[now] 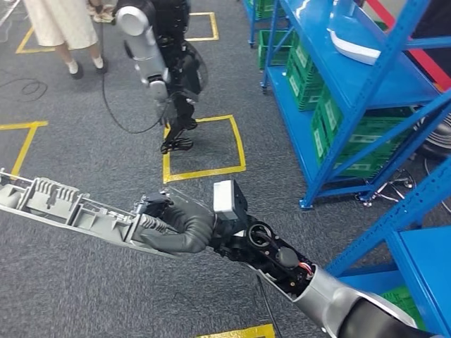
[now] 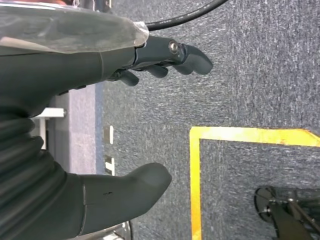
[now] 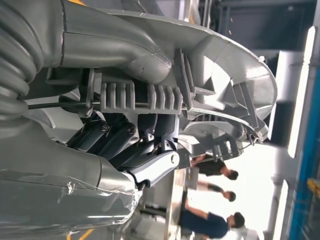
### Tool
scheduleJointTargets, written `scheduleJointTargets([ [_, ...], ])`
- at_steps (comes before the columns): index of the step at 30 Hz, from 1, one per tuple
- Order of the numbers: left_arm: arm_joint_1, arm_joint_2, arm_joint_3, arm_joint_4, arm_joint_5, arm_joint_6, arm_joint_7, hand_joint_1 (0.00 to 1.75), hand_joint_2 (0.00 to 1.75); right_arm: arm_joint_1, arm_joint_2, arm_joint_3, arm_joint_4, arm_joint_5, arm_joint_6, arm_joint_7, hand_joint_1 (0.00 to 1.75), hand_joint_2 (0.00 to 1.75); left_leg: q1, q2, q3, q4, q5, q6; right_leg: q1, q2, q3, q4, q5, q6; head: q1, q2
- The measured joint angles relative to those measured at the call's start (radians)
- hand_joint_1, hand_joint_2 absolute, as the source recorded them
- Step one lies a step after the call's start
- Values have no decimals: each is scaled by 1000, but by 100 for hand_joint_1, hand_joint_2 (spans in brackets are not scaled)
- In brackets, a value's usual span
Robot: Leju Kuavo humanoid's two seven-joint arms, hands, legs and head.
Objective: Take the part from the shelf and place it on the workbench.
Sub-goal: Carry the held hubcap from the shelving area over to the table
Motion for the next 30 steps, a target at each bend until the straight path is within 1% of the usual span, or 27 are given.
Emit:
scheduleJointTargets([
  [2, 1, 0, 1, 0, 0, 0, 0, 0, 175, -1, 0, 0, -1, 5, 1, 0, 175, 175, -5, -24, -8, 5, 0, 17, -1, -20, 3, 1, -5, 10, 6, 0],
  [3, 1, 0, 1, 0, 0, 0, 0, 0, 175, -1, 0, 0, -1, 6, 1, 0, 175, 175, -5, -35, -10, 6, 1, 24, -3, -23, 4, 3, -8, 16, 7, 0],
  [4, 2, 0, 2, 0, -1, 0, 0, 0, 175, -1, 0, 0, -2, 7, 2, 0, 175, 175, -5, -47, -11, 6, 2, 31, -6, -13, -2, 19, -22, 22, 9, 0],
  [5, 3, 0, 3, 0, -1, 0, 0, 0, 175, -1, 0, 0, -3, 7, 2, 0, 175, 175, -5, -58, -10, 6, 3, 36, -8, 7, -18, 58, -48, 26, 12, 0],
  [6, 3, 0, 3, 0, -1, 0, 0, 0, 175, 0, 0, 0, -5, 7, 2, 0, 175, 175, -4, -68, -10, 4, 4, 40, -8, 34, -47, 121, -82, 28, 17, 0],
  [7, 3, 0, 4, 0, -1, 0, 0, 0, 175, 1, -1, 0, -5, 7, 2, 0, 175, 175, -6, -79, -10, 5, 4, 42, -8, 60, -86, 202, -119, 27, 24, 0],
  [8, 2, 0, 4, 0, -1, 0, 0, 0, 175, 2, -1, 0, -6, 7, 2, 0, 175, 175, -9, -91, -9, 5, 4, 44, -6, 75, -124, 276, -143, 25, 28, 0],
  [9, 2, 0, 5, 0, -1, 0, 0, 0, 175, 3, -2, 0, -6, 7, 2, 0, 175, 175, -12, -105, -8, 5, 4, 46, -5, 85, -150, 322, -149, 20, 32, 0],
  [10, 2, 1, 5, 0, -1, 0, 0, 0, 175, 5, -2, 0, -5, 7, 2, 0, 175, 175, -15, -120, -6, 5, 4, 47, -3, 91, -159, 328, -136, 14, 34, 0],
  [11, 2, 1, 5, 0, -1, 0, 0, 0, 175, 5, -2, 0, -6, 7, 2, 0, 175, 175, -17, -135, -4, 5, 3, 47, -1, 96, -147, 290, -104, 6, 35, 0],
  [13, 2, 1, 5, 0, -1, 0, 0, 0, 175, 5, -2, 0, -6, 7, 2, 0, 175, 175, -19, -162, 2, 4, 3, 47, 7, 121, -86, 144, -27, -12, 36, 0],
  [14, 2, 0, 5, 0, -1, 0, 0, 0, 175, 4, -2, 0, -6, 7, 2, 0, 175, 175, -18, -174, 3, 2, 3, 46, 12, 136, -56, 77, 1, -20, 34, 0],
  [15, 2, -1, 5, 0, -1, 0, 0, 0, 175, 4, -2, 0, -7, 7, 2, 0, 175, 175, -16, -184, 3, -1, 4, 44, 16, 147, -37, 33, 16, -26, 34, 0],
  [16, 3, -2, 5, 0, -1, 0, 0, 0, 175, 3, -2, -1, -8, 7, 3, 0, 175, 175, -13, -192, 2, -3, 5, 40, 19, 153, -27, 10, 20, -30, 36, 0],
  [18, 5, -3, 5, 0, -1, 0, 0, 0, 175, 2, -2, -1, -9, 8, 3, 0, 175, 175, -10, -206, 2, -12, 8, 32, 22, 142, -23, 4, 20, -34, 41, 0],
  [19, 6, -2, 5, 0, -1, 0, 0, 0, 175, 1, -2, -1, -9, 8, 3, 0, 175, 175, -11, -205, 3, -13, 8, 28, 17, 132, -18, -5, 24, -36, 43, 0],
  [20, 7, -2, 5, 0, -1, 0, 0, 0, 175, 1, -1, -1, -10, 9, 3, 1, 175, 175, -15, -187, 1, -6, 2, 25, 13, 123, -11, -15, 28, -38, 40, 0],
  [21, 7, -1, 6, 0, -1, 0, -1, 0, 175, 0, 0, 0, -11, 9, 3, 2, 175, 175, -17, -160, -11, 17, -14, 23, 10, 112, -6, -25, 32, -41, 35, 0],
  [22, 6, 0, 6, 0, -1, 0, -1, 0, 175, 0, 0, 0, -12, 10, 3, 2, 175, 175, -18, -127, -36, 69, -43, 20, 6, 100, -1, -34, 36, -43, 29, 0],
  [23, 4, 0, 6, 0, -1, 0, -2, 0, 175, 0, 1, 0, -13, 10, 3, 3, 175, 175, -18, -99, -71, 138, -79, 15, 7, 89, 0, -36, 36, -44, 21, 0],
  [24, 3, 1, 6, 0, -1, 0, -2, 0, 175, 0, 1, 0, -13, 10, 3, 3, 175, 175, -15, -86, -110, 214, -113, 10, 7, 77, -1, -36, 35, -45, 14, 0],
  [25, 2, 1, 6, 0, -1, 0, -3, 0, 175, 1, 1, 0, -13, 10, 3, 4, 175, 175, -12, -81, -144, 278, -136, 4, 7, 64, -2, -35, 34, -44, 10, 0],
  [26, 3, 2, 6, 0, -1, 0, -4, 0, 175, 1, 1, 0, -13, 10, 3, 5, 175, 175, -10, -80, -162, 310, -141, -1, 7, 53, -3, -35, 33, -43, 7, 0],
  [27, 4, 2, 6, 0, -1, 0, -5, 0, 175, 1, 1, 0, -13, 11, 3, 5, 175, 175, -7, -79, -158, 298, -127, -5, 6, 42, -5, -33, 32, -42, 5, 0],
  [28, 5, 3, 6, 0, -1, 0, -5, 0, 175, 1, 1, 0, -13, 11, 3, 6, 175, 175, -4, -75, -130, 243, -97, -8, 5, 31, -5, -31, 30, -39, 4, 0],
  [29, 5, 4, 6, 0, -1, 0, -6, 0, 175, 1, 1, 0, -13, 11, 3, 6, 175, 175, -2, -63, -85, 161, -60, -12, 3, 20, -5, -26, 27, -34, 3, 0],
  [30, 5, 3, 6, 1, -1, -1, -7, 0, 175, 1, 1, 0, -13, 11, 3, 6, 175, 175, -1, -43, -41, 81, -27, -13, 3, 10, -5, -21, 22, -28, 2, 0],
])
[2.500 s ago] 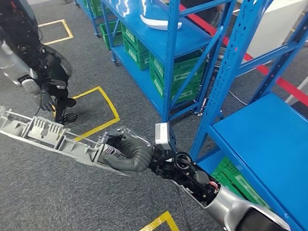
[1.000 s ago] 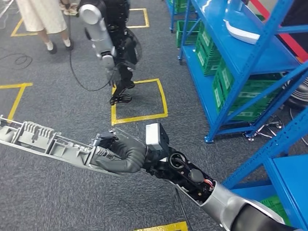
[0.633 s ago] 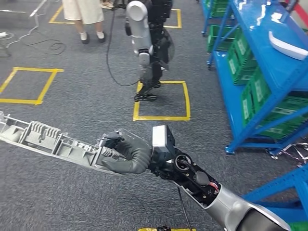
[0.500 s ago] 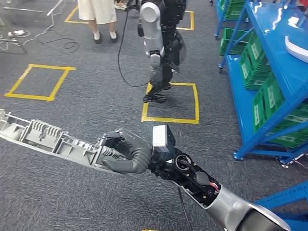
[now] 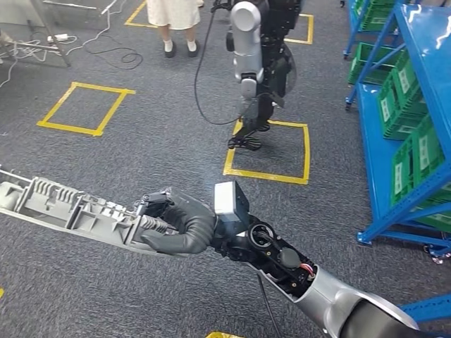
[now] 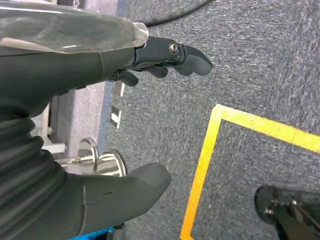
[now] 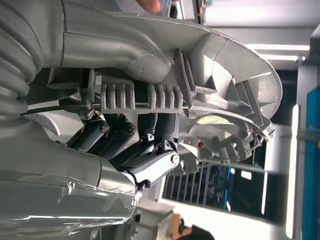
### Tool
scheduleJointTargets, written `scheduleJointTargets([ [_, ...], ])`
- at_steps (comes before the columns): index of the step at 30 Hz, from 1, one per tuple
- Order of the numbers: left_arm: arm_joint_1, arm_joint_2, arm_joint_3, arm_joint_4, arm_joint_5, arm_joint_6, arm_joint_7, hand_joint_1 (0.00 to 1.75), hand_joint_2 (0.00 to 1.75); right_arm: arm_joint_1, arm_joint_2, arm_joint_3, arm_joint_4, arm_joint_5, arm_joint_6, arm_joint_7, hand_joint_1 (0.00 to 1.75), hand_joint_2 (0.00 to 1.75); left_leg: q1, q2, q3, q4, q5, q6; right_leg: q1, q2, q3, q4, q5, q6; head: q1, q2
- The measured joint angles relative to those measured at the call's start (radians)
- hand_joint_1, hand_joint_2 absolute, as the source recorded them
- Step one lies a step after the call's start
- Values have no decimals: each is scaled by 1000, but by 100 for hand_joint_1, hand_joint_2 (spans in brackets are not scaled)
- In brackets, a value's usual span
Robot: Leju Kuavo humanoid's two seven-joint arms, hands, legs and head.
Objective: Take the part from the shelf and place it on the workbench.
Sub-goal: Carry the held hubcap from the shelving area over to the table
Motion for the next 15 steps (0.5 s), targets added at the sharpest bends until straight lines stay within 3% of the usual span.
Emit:
scheduleJointTargets([
  [1, -1, -1, 0, 0, 0, 0, -1, 0, 175, 0, 0, 0, 0, 0, 0, 0, 175, 175, 0, 18, 31, -56, 21, 1, 1, -7, 0, 5, -5, 6, -1, 0],
  [3, -3, -2, 0, 1, 0, 0, -4, 0, 175, -1, 0, 0, -1, 1, 0, 1, 175, 175, -3, 28, 45, -86, 29, 16, 7, -20, 2, 14, -14, 18, 3, 0],
  [6, -1, 2, 0, 1, 0, 0, -5, 0, 175, -1, 1, 0, -2, 2, 2, 1, 175, 175, -4, -6, 38, -82, 29, 40, 3, -35, 4, 22, -24, 32, 11, 0],
  [8, -2, 2, 0, 1, 0, 0, -5, 0, 175, -1, 1, 0, -3, 4, 2, 1, 175, 175, -2, -27, 38, -82, 32, 51, -4, 10, -19, 81, -66, 42, 16, 0],
  [10, -3, 2, 0, 1, 0, 0, -5, 0, 175, -1, 1, 0, -4, 4, 4, 1, 175, 175, -2, -48, 38, -83, 33, 56, -8, 67, -84, 225, -140, 47, 28, 0],
  [12, -3, 2, 2, 1, 1, 0, -6, 0, 175, -1, 1, 0, -3, 3, 6, 1, 175, 175, -6, -73, 38, -82, 33, 58, -7, 80, -148, 351, -180, 45, 37, 0],
  [13, -3, 2, 4, 1, 1, 0, -6, 0, 175, -1, 1, 0, -3, 2, 7, 1, 175, 175, -9, -88, 39, -82, 33, 58, -6, 82, -160, 368, -175, 41, 39, 0],
  [15, -3, 2, 8, 1, 2, 0, -7, 0, 175, -2, 1, 0, -3, 0, 8, 1, 175, 175, -13, -117, 42, -82, 33, 58, -2, 92, -122, 270, -108, 27, 42, 0],
])
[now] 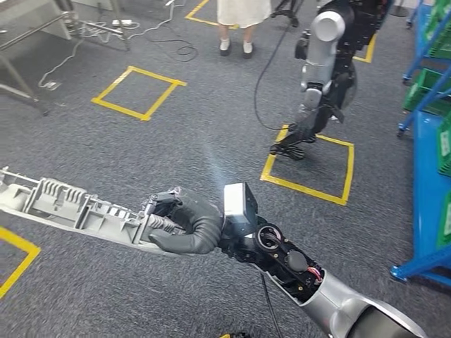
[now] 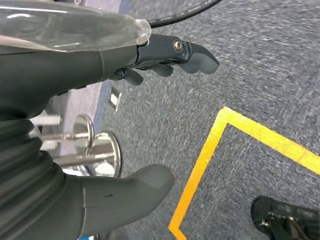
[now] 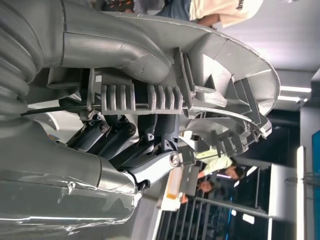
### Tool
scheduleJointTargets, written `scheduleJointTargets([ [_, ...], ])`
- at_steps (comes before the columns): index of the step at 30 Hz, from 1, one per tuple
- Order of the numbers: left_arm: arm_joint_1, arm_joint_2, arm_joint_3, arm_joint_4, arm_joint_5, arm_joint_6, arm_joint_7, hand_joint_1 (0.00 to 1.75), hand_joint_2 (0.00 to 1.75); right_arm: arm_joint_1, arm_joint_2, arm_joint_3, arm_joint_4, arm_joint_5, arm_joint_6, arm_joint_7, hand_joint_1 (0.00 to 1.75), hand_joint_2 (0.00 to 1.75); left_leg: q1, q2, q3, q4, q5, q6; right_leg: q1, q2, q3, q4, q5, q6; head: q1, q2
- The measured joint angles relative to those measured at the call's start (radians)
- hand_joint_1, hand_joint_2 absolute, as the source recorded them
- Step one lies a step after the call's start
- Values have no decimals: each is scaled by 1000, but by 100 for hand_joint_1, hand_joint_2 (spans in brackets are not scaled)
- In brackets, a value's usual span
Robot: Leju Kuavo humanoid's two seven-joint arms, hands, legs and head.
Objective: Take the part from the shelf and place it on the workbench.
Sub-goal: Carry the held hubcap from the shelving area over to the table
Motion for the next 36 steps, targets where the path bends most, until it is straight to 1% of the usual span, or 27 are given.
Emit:
scheduleJointTargets([
  [2, 0, -3, 1, 0, 1, 0, 0, 0, 175, -4, 0, 0, 0, -1, 2, 0, 175, 175, 1, -24, 2, -3, 1, -1, 5, 43, 70, -161, 72, -17, -1, 0],
  [4, 0, -6, 2, 1, 1, 1, 0, 0, 175, -11, 0, 1, 0, -2, 4, -1, 175, 175, 9, -42, -1, -8, 4, -8, 12, 76, 105, -240, 102, -28, -2, 0],
  [6, 2, -6, 3, 1, 1, 1, 0, 0, 175, -14, 0, 2, 0, -2, 6, -1, 175, 175, 15, -59, -5, -14, 9, -20, 19, 67, 109, -246, 106, -33, 6, 0],
  [7, 3, -5, 4, 1, 2, 1, 0, 0, 175, -16, 1, 3, 0, -2, 7, -1, 175, 175, 13, -68, -4, -19, 11, -26, 17, 58, 113, -254, 106, -35, 9, 0],
  [8, 4, -4, 5, 1, 2, 1, 0, 0, 175, -17, 1, 3, 0, -2, 7, 0, 175, 175, 11, -66, -2, -22, 11, -30, 13, 45, 119, -264, 109, -38, 9, 0],
  [10, 3, -2, 6, 2, 2, 1, 0, 0, 175, -22, 3, 5, 0, -3, 8, -1, 175, 175, 5, -7, -20, 16, -17, -37, 6, 17, 132, -288, 118, -42, -1, 0],
  [11, 1, -1, 6, 3, 2, 2, 0, 0, 175, -23, 4, 5, 0, -3, 9, -1, 175, 175, 5, 35, -48, 75, -50, -40, 6, 3, 134, -293, 121, -43, -9, 0],
  [12, -1, 0, 6, 3, 3, 2, 0, 0, 175, -23, 5, 6, 1, -4, 9, -2, 175, 175, 5, 67, -85, 148, -87, -45, 7, -10, 135, -295, 121, -45, -18, 0],
  [14, -3, 1, 7, 3, 5, 3, 1, 0, 175, -23, 5, 7, 3, -5, 10, -2, 175, 175, 7, 83, -152, 283, -141, -52, 8, -38, 132, -294, 119, -45, -29, 0],
  [15, -2, 2, 7, 3, 6, 4, 2, 0, 175, -23, 5, 8, 5, -5, 10, -2, 175, 175, 7, 83, -160, 300, -139, -54, 9, -51, 130, -292, 118, -45, -33, 0],
  [16, 0, 2, 8, 3, 7, 4, 3, 0, 175, -22, 5, 8, 7, -5, 10, -2, 175, 175, 7, 85, -150, 280, -122, -56, 9, -64, 127, -290, 117, -45, -36, 0],
  [17, 1, 3, 8, 3, 8, 5, 4, 0, 175, -22, 5, 9, 8, -5, 10, -1, 175, 175, 7, 90, -115, 215, -89, -57, 9, -74, 126, -287, 116, -43, -39, 0],
  [18, 1, 4, 8, 3, 8, 5, 4, 0, 175, -23, 5, 9, 8, -5, 11, -1, 175, 175, 7, 108, -64, 123, -53, -55, 9, -85, 125, -282, 113, -39, -41, 0],
  [20, -2, 5, 8, 3, 9, 6, 4, 0, 175, -24, 5, 11, 9, -5, 11, -1, 175, 175, 3, 138, 7, -5, -8, -45, 13, -100, 125, -273, 106, -30, -42, 0],
  [21, -3, 4, 8, 3, 9, 6, 4, 0, 175, -24, 6, 12, 9, -5, 12, -1, 175, 175, 1, 145, 19, -29, -2, -38, 15, -107, 125, -268, 103, -24, -41, 0],
  [23, -2, 4, 8, 3, 9, 6, 4, 0, 175, -24, 6, 14, 9, -5, 13, -1, 175, 175, 1, 125, 14, -23, -2, -24, 17, -121, 126, -262, 97, -15, -39, 0],
  [24, -1, 4, 9, 3, 9, 6, 4, 0, 175, -24, 6, 15, 9, -5, 13, -2, 175, 175, 2, 116, 13, -21, -2, -19, 15, -118, 125, -256, 92, -10, -37, 0],
  [26, -1, 3, 9, 3, 9, 6, 4, 0, 175, -25, 6, 18, 9, -5, 13, -2, 175, 175, 6, 96, 12, -21, 2, -10, 8, -76, 103, -198, 50, 2, -30, 0],
  [28, -2, 2, 9, 3, 9, 6, 4, 0, 175, -24, 6, 19, 10, -5, 13, -2, 175, 175, 7, 76, 11, -21, 4, -4, 3, -25, 39, -54, -24, 11, -20, 0],
  [29, -2, 2, 9, 3, 9, 6, 4, 0, 175, -22, 6, 19, 10, -5, 13, -2, 175, 175, 6, 65, 10, -21, 4, -3, 2, -16, 4, 21, -52, 13, -16, 0],
  [30, -2, 2, 9, 3, 9, 6, 4, 0, 175, -21, 6, 20, 11, -5, 13, -2, 175, 175, 5, 51, 10, -20, 4, -2, 2, -13, -21, 72, -65, 13, -13, 0],
  [31, -1, 3, 9, 3, 9, 6, 4, 0, 175, -21, 6, 20, 12, -5, 13, -2, 175, 175, 3, 37, 10, -20, 4, -2, 2, -11, -25, 76, -53, 10, -11, 0],
  [32, -1, 3, 10, 3, 9, 6, 4, 0, 175, -21, 6, 20, 12, -5, 13, -2, 175, 175, 2, 21, 11, -19, 4, -2, 3, -6, -10, 38, -23, 5, -9, 0],
  [33, -1, 3, 10, 3, 9, 6, 4, 0, 175, -21, 6, 20, 13, -5, 13, -2, 175, 175, 1, 6, 13, -19, 4, -2, 3, 6, 24, -39, 22, -2, -7, 0],
  [34, -2, 1, 10, 4, 9, 6, 4, 0, 175, -22, 6, 20, 13, -5, 13, -2, 175, 175, 1, -8, 13, -19, 4, -2, 3, 32, 62, -123, 62, -11, -7, 0],
  [35, -3, -1, 10, 4, 8, 6, 4, 0, 175, -23, 6, 20, 13, -5, 13, -2, 175, 175, 2, -20, 10, -19, 5, -4, 3, 58, 91, -188, 89, -18, -10, 0],
  [36, -3, -2, 10, 5, 8, 6, 4, 0, 175, -24, 6, 20, 13, -5, 13, -2, 175, 175, 5, -31, 5, -18, 7, -8, 4, 77, 107, -231, 103, -23, -10, 0],
])
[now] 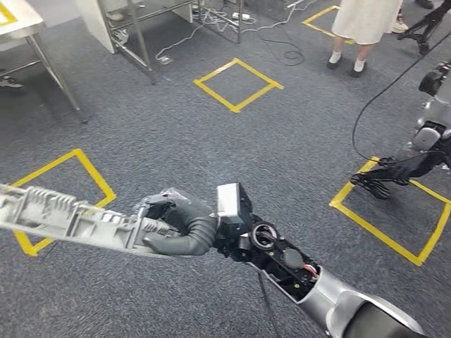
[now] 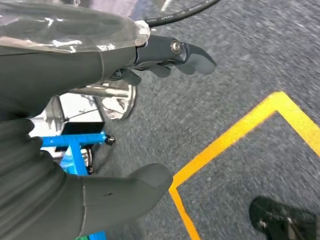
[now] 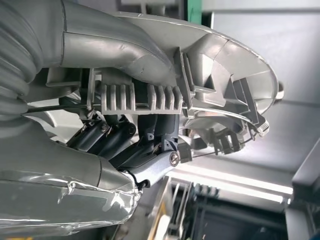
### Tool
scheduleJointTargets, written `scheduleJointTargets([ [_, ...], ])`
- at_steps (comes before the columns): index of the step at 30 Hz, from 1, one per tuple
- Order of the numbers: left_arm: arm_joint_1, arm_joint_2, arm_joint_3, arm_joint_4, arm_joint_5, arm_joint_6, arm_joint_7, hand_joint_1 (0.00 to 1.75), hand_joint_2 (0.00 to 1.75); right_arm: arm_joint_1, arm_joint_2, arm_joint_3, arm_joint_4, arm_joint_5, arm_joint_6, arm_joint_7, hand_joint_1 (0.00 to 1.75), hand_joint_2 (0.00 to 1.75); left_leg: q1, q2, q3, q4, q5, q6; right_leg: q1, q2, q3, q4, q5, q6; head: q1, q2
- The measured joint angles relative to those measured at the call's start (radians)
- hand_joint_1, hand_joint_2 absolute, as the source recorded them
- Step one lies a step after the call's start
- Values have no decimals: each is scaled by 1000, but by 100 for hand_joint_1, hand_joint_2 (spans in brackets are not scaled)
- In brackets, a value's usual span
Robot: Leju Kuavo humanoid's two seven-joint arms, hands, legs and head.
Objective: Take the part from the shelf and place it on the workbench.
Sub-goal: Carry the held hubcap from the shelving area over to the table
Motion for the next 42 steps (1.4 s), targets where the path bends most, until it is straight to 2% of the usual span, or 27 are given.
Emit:
scheduleJointTargets([
  [1, 0, -1, 0, 0, -1, 0, 0, 0, 175, -1, 0, 0, 0, 0, 0, 0, 175, 175, 4, -11, -6, 0, 2, -5, 1, 8, 5, -14, 0, -3, 2, 0],
  [3, 3, 3, 0, 0, -2, 0, 0, 0, 175, -3, 0, 0, 0, 0, -1, 0, 175, 175, 6, -35, -12, -5, 7, -17, 2, -15, 8, -26, 2, -6, 9, 0],
  [4, 5, 3, 0, 1, -3, 1, 0, 0, 175, -4, 1, 0, 0, 0, -2, 0, 175, 175, 2, -22, -15, -1, 3, -21, -2, -30, 14, -36, 4, -8, 10, 0],
  [5, 5, 4, 1, 1, -3, 1, 0, 0, 175, -4, 2, 0, 0, 0, -2, 0, 175, 175, -2, 4, -23, 15, -8, -25, -6, -45, 20, -46, 7, -10, 5, 0],
  [7, 3, 3, 1, 2, -3, 2, 0, 0, 175, -5, 3, 1, 0, 0, -3, 0, 175, 175, -4, 78, -80, 127, -69, -31, -9, -76, 26, -57, 11, -13, -10, 0],
  [9, 1, 5, 1, 2, -3, 2, 0, 0, 175, -4, 3, 1, 0, 0, -3, 0, 175, 175, 1, 106, -157, 276, -130, -40, -8, -106, 25, -56, 8, -14, -23, 0],
  [10, 1, 5, 1, 2, -3, 2, 0, 0, 175, -4, 3, 2, 0, 0, -4, 0, 175, 175, 4, 109, -178, 314, -136, -45, -8, -119, 25, -56, 7, -13, -25, 0],
  [11, 2, 6, 1, 2, -3, 2, 0, 0, 175, -4, 3, 2, 1, 0, -5, 0, 175, 175, 7, 112, -176, 308, -120, -49, -9, -133, 24, -53, 5, -12, -28, 0],
  [12, 3, 7, 1, 2, -3, 1, 0, 0, 175, -4, 3, 2, 1, 0, -6, 0, 175, 175, 9, 118, -152, 261, -90, -53, -10, -145, 24, -49, 1, -9, -29, 0],
  [14, 3, 8, 1, 2, -3, 0, 0, 0, 175, -4, 3, 2, 2, 0, -9, 0, 175, 175, 11, 156, -65, 103, -23, -56, -9, -165, 24, -35, -10, 2, -33, 0],
  [15, 1, 7, 1, 2, -3, 0, 0, 0, 175, -5, 3, 3, 2, 0, -9, 0, 175, 175, 10, 173, -37, 50, -6, -53, -7, -172, 23, -26, -17, 9, -35, 0],
  [17, 0, 5, 1, 2, -3, -1, 0, 0, 175, -5, 4, 4, 2, 0, -9, 0, 175, 175, 8, 182, -26, 24, -3, -40, -1, -185, 23, -16, -26, 20, -33, 0],
  [19, 1, 6, 2, 2, -3, -1, -1, 0, 175, -5, 4, 5, 2, 0, -9, 0, 175, 175, 9, 159, -31, 28, -3, -26, -2, -198, 24, -9, -34, 28, -25, 0],
  [21, 1, 5, 4, 2, -3, -1, -1, 0, 175, -5, 4, 6, 2, 0, -9, 0, 175, 175, 10, 137, -33, 30, -1, -14, -10, -167, 8, 41, -72, 38, -16, 0],
  [23, 0, 4, 5, 2, -5, -2, -3, 0, 175, -4, 4, 6, 2, 1, -10, 0, 175, 175, 10, 117, -33, 29, 1, -5, -13, -113, -46, 172, -148, 44, -6, 0],
  [25, -1, 4, 6, 2, -6, -3, -5, 0, 175, 0, 4, 6, 2, 1, -13, 0, 175, 175, 7, 93, -34, 29, 2, -1, -12, -92, -110, 310, -202, 44, 2, 0],
  [26, 0, 5, 6, 2, -7, -3, -6, 0, 175, 1, 4, 6, 2, 1, -15, 1, 175, 175, 4, 79, -34, 30, 2, -1, -11, -88, -123, 333, -200, 41, 5, 0],
  [27, 0, 5, 6, 2, -8, -3, -6, 0, 175, 3, 4, 6, 2, 1, -17, 1, 175, 175, 1, 63, -33, 30, 2, -1, -10, -85, -117, 315, -177, 34, 7, 0],
  [29, 0, 5, 7, 2, -8, -3, -7, 0, 175, 3, 4, 6, 2, 2, -21, 2, 175, 175, -3, 35, -30, 29, 2, -1, -4, -61, -59, 177, -92, 14, 12, 0],
  [31, -1, 2, 7, 2, -8, -5, -7, 0, 175, 3, 4, 6, 0, 2, -22, 2, 175, 175, -4, 12, -31, 30, 3, -3, -1, -20, -4, 48, -37, -6, 9, 0],
  [33, -1, 1, 8, 3, -8, -7, -6, 0, 175, 3, 4, 6, -2, 2, -22, 4, 175, 175, 0, -9, -39, 29, 8, -11, 2, -9, 11, 10, -32, -12, 9, 0],
  [35, 4, 2, 10, 3, -9, -8, -5, 0, 175, 3, 4, 6, -4, 3, -22, 8, 175, 175, 1, -19, -43, 25, 12, -22, 0, -32, 17, -6, -26, -11, 14, 0],
  [37, 5, 4, 10, 4, -9, -8, -4, 0, 175, 3, 5, 6, -4, 4, -22, 11, 175, 175, -4, 25, -64, 64, -16, -30, -8, -58, 27, -28, -16, -11, 6, 0],
  [39, 3, 5, 10, 5, -10, -8, -4, 0, 175, 6, 5, 6, -5, 4, -22, 12, 175, 175, -2, 87, -128, 195, -85, -40, -9, -86, 29, -35, -13, -12, -11, 0],
  [40, 2, 4, 10, 6, -11, -9, -4, 0, 175, 7, 5, 6, -5, 5, -22, 12, 175, 175, 1, 103, -164, 269, -115, -45, -8, -100, 28, -35, -14, -12, -18, 0],
  [41, 2, 5, 10, 6, -12, -10, -4, 0, 175, 10, 5, 6, -4, 5, -23, 13, 175, 175, 4, 109, -185, 315, -127, -50, -8, -113, 27, -33, -15, -11, -23, 0],
  [42, 2, 5, 10, 6, -13, -12, -5, 0, 175, 12, 5, 6, -4, 6, -24, 14, 175, 175, 7, 112, -185, 319, -119, -55, -8, -124, 27, -31, -17, -10, -26, 0],
])
